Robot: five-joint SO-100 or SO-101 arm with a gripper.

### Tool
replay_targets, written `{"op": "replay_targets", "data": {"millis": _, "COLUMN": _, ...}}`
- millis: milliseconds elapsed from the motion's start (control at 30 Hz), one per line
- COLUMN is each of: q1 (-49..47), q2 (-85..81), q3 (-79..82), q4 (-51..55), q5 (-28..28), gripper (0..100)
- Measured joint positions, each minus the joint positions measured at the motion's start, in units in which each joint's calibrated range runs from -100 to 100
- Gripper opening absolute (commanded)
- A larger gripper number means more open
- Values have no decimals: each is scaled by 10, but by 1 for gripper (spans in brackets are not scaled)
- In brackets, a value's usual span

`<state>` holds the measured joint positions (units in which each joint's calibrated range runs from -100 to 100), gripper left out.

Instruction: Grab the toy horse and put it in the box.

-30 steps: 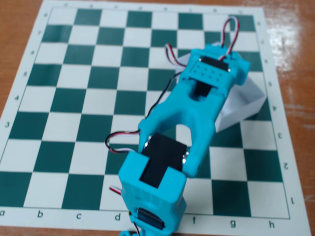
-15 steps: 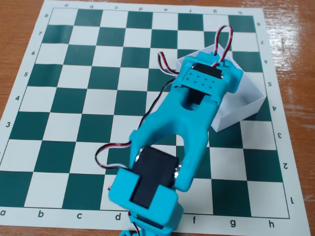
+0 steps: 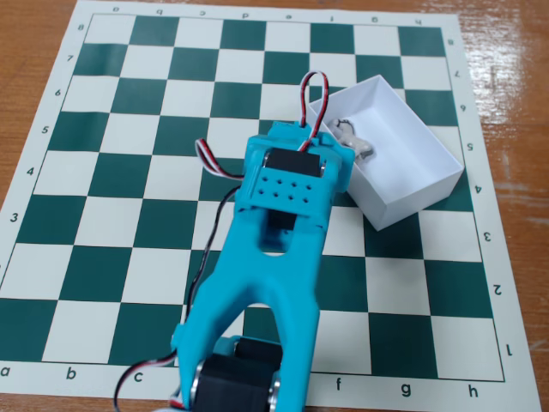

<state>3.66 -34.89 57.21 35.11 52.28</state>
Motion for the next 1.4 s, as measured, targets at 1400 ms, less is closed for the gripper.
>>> {"op": "replay_targets", "data": {"millis": 1400, "q1": -86, "q2": -646, "q3": 424, "q4": 404, "q5": -52, "gripper": 0}}
